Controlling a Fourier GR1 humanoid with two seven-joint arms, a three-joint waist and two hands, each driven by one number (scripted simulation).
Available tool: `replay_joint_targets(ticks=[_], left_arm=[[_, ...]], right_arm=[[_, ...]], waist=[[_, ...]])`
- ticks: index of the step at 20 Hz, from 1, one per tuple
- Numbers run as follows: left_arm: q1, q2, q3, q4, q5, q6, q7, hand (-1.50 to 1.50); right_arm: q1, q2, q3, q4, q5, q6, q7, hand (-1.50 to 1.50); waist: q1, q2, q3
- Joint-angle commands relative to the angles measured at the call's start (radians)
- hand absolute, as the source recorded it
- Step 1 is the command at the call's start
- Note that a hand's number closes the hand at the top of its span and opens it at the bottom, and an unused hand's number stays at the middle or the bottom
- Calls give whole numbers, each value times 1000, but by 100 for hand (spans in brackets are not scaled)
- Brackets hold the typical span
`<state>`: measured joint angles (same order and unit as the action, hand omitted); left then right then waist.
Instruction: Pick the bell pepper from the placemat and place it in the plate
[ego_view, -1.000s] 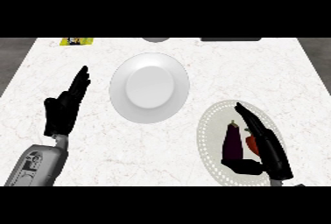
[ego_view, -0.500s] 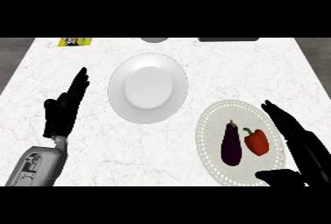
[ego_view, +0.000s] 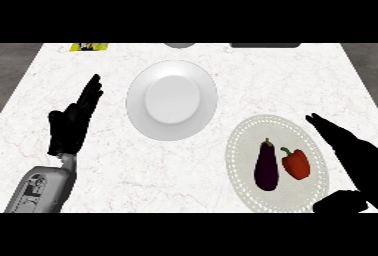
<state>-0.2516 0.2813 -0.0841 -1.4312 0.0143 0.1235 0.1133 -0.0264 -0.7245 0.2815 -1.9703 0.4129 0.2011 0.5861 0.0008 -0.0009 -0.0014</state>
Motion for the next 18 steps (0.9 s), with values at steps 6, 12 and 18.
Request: replay_joint_targets(ticks=[6,12,18], left_arm=[[-43,-61,7,69,-57,-3,-11,0],[-36,-28,74,96,-18,-74,-67,0],[-2,-62,64,34,-74,-59,-37,0]], right_arm=[[-104,148,5,214,85,100,-35,-150],[-98,154,12,328,177,141,-83,-150],[-119,223,-38,416,234,181,-132,-150]], waist=[[1,2,1],[0,2,1],[0,1,1]])
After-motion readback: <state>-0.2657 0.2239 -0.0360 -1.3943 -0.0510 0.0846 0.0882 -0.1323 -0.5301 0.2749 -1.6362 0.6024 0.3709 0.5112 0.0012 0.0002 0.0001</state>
